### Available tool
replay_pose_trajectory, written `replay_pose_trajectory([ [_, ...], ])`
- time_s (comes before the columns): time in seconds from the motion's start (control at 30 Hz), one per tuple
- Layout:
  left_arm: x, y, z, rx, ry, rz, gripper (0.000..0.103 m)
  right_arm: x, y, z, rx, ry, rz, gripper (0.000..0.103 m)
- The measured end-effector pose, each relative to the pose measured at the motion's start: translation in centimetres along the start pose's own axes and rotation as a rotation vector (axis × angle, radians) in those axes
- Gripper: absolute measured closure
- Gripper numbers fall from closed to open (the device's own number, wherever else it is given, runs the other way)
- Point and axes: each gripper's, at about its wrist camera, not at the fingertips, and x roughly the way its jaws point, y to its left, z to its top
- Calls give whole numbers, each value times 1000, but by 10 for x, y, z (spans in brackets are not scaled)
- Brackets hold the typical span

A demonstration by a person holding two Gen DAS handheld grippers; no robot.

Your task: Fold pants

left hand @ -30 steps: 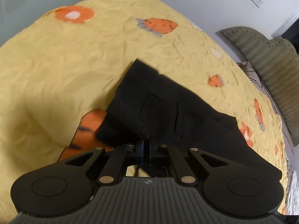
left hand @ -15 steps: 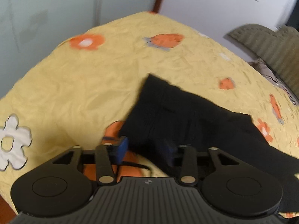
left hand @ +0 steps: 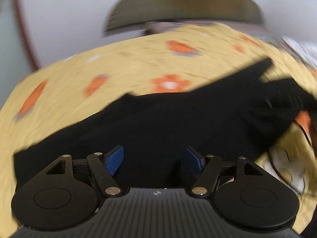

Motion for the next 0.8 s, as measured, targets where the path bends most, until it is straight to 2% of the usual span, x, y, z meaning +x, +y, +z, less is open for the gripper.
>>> replay_pose_trajectory([
  [0.03,4,-9,-1,47,-8,-17,31,2,-16,1,84,7,24,78],
  [0.1,11,-23,-3,131,-11,-20,31,7,-29,2,169,14,52,78],
  [0.27,30,-47,-15,328,-20,-4,30,30,-37,7,270,28,83,71],
  [0.4,48,-56,-19,399,-13,0,29,40,-41,3,305,-3,93,71],
  [0.43,49,-55,-21,403,-32,1,30,39,-40,3,305,-14,88,78],
  [0.47,51,-55,-19,404,-40,-3,33,39,-39,3,299,-21,84,89],
  [0.53,55,-53,-17,387,-43,-11,47,33,-35,2,281,-43,70,92],
  [0.6,56,-50,-13,360,-34,-11,70,29,-33,0,282,-64,62,94],
  [0.67,57,-47,-10,334,-25,-5,85,23,-32,-2,282,-85,57,95],
  [0.77,48,-41,-9,294,-36,-26,99,9,-28,-7,267,-113,48,97],
  [0.8,44,-41,-9,288,-41,-32,101,4,-27,-8,259,-124,43,98],
])
